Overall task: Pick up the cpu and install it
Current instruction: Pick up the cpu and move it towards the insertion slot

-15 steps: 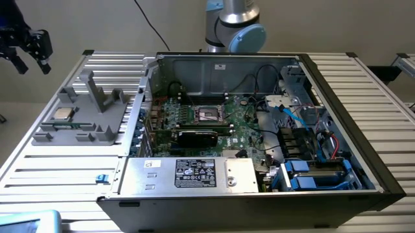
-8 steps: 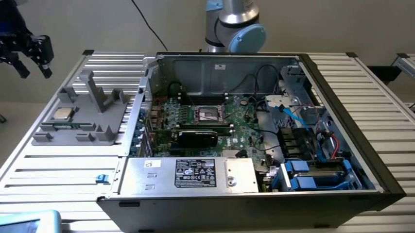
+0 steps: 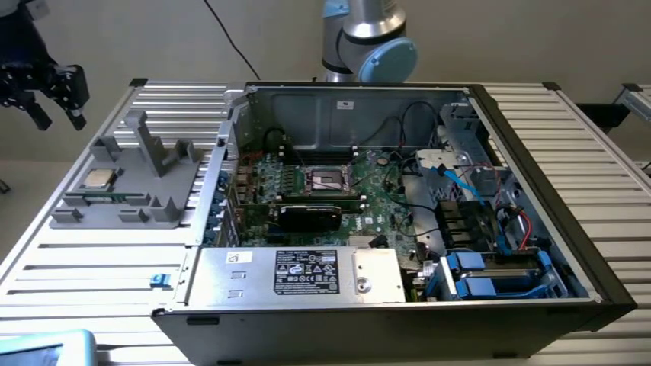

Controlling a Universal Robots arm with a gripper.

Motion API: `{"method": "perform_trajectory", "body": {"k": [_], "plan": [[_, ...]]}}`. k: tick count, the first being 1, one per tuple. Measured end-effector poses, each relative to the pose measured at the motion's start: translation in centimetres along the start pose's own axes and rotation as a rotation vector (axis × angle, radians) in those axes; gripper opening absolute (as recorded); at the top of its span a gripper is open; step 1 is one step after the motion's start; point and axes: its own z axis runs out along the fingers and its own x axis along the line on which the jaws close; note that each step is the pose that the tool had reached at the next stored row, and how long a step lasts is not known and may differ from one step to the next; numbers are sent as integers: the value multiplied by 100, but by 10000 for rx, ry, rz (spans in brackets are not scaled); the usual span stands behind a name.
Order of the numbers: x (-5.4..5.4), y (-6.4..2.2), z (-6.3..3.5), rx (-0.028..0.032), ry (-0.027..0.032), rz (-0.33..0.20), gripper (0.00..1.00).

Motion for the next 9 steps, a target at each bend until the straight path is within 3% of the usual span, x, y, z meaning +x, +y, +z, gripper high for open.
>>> {"method": "perform_trajectory", "body": {"k": [4, 5, 6, 9], "plan": [[-1, -1, 72, 0, 1, -1, 62], [-1, -1, 90, 1, 2, 0, 68], [-2, -1, 108, 0, 3, -1, 68], [-1, -4, 163, 0, 37, -2, 68]]}}
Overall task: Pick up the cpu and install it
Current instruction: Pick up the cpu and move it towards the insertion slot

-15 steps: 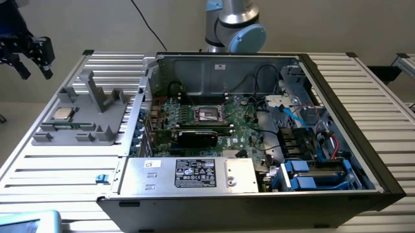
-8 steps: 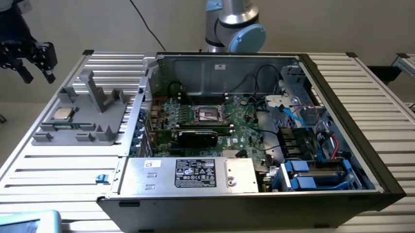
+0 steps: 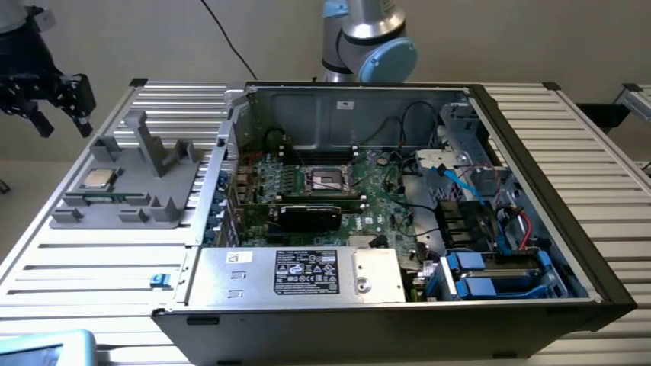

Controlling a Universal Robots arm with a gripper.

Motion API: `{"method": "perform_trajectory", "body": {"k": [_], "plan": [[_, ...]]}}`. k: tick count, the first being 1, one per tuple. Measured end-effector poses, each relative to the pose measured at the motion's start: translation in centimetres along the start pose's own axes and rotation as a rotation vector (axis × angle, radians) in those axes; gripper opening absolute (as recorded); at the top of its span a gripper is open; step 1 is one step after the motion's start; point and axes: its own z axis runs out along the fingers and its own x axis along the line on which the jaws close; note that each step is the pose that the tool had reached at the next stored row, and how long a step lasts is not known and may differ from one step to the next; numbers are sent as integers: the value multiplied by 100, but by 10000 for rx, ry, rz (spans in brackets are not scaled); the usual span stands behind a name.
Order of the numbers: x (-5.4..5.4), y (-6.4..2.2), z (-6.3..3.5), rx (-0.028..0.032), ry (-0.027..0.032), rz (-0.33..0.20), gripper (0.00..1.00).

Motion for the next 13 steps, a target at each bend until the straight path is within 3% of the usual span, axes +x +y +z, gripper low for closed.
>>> {"method": "perform_trajectory", "body": {"k": [7, 13], "plan": [[-4, -16, 126, 0, 56, -29, 68], [-17, -22, 206, -14, 266, -38, 68]]}}
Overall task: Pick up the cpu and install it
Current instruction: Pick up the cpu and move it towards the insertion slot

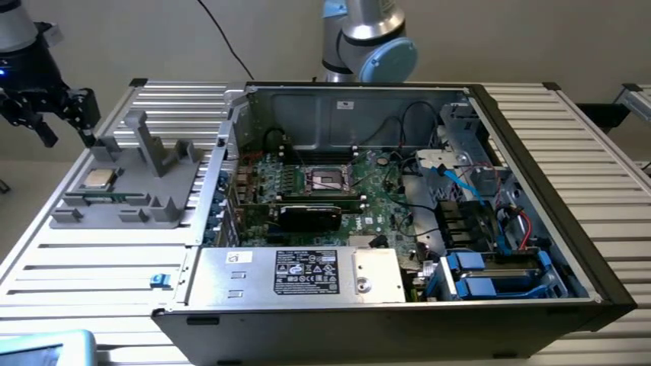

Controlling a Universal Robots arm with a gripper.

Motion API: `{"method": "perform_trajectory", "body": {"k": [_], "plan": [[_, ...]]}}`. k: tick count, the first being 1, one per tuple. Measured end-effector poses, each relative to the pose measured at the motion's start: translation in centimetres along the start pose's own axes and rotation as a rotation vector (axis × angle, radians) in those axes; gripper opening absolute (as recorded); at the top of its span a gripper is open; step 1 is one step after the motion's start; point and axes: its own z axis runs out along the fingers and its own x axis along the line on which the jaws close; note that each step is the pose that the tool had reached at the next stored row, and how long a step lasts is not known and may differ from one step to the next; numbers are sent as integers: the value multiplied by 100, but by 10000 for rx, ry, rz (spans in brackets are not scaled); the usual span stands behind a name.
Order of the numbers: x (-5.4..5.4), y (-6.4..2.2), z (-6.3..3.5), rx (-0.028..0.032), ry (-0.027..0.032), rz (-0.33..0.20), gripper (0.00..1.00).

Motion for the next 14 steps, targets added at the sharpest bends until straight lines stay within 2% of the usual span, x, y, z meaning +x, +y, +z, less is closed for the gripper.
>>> {"method": "perform_trajectory", "body": {"k": [4, 14], "plan": [[-1, -6, 68, -53, 16, -2, 68], [1, -30, 201, -53, 13, -22, 68]]}}
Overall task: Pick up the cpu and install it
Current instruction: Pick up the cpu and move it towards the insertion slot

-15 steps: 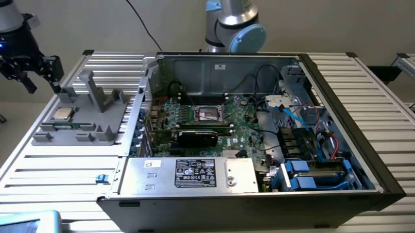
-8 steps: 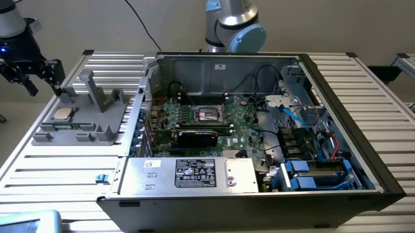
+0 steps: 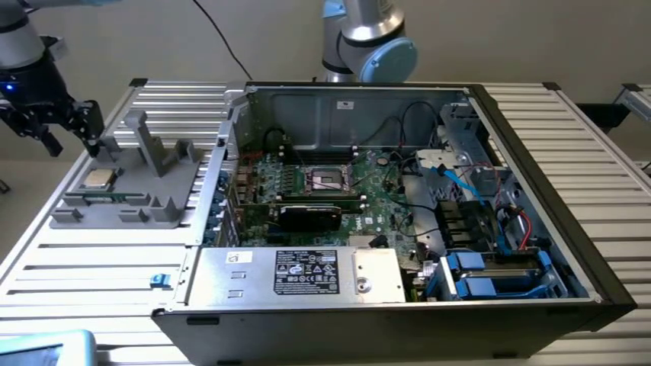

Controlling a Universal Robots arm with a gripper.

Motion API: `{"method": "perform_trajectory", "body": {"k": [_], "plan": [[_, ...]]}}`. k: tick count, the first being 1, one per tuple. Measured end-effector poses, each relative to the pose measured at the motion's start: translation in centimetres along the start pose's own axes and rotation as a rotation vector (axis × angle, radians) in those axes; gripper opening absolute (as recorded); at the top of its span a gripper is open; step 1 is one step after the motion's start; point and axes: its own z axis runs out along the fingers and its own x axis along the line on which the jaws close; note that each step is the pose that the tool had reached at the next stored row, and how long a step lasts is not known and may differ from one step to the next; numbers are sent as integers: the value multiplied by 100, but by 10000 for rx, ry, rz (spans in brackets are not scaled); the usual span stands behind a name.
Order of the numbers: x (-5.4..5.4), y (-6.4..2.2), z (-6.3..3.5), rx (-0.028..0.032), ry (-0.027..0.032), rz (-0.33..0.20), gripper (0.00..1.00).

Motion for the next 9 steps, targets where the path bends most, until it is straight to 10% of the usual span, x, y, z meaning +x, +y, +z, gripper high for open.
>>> {"method": "perform_trajectory", "body": {"k": [4, 9], "plan": [[-4, -4, 68, 1, -38, -2, 68], [8, -5, 126, 14, -224, -5, 68]]}}
